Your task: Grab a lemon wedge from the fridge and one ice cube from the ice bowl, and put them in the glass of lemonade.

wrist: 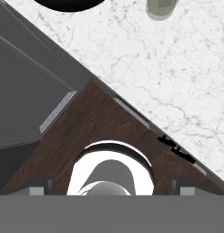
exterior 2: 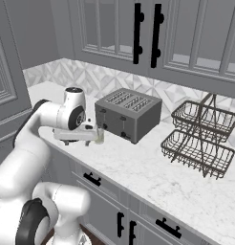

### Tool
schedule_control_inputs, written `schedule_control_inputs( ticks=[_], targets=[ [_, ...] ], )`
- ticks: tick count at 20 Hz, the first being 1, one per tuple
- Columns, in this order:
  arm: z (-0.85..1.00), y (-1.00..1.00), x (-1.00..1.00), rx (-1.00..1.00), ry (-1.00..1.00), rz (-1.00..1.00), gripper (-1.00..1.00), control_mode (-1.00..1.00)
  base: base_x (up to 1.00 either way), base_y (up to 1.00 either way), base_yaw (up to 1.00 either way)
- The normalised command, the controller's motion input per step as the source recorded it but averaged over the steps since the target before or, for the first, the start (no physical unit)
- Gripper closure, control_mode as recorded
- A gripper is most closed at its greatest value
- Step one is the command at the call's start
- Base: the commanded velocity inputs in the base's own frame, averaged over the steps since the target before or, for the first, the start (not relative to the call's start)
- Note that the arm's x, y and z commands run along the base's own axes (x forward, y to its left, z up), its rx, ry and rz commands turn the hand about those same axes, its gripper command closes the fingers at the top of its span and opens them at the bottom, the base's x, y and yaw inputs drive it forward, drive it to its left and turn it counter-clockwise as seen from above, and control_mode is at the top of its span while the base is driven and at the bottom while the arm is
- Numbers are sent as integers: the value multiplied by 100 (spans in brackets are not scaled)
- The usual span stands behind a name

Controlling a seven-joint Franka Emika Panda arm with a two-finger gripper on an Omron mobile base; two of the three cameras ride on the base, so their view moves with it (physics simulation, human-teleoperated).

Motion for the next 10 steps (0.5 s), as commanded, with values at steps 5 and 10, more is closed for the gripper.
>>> schedule_control_inputs(
  ticks=[5, 10],
  targets=[
    [0, 0, 0, 0, 0, 0, -100, 100, -16, 0, 1],
    [0, 0, 0, 0, 0, 0, -100, 100, -100, 42, 41]
  ],
)
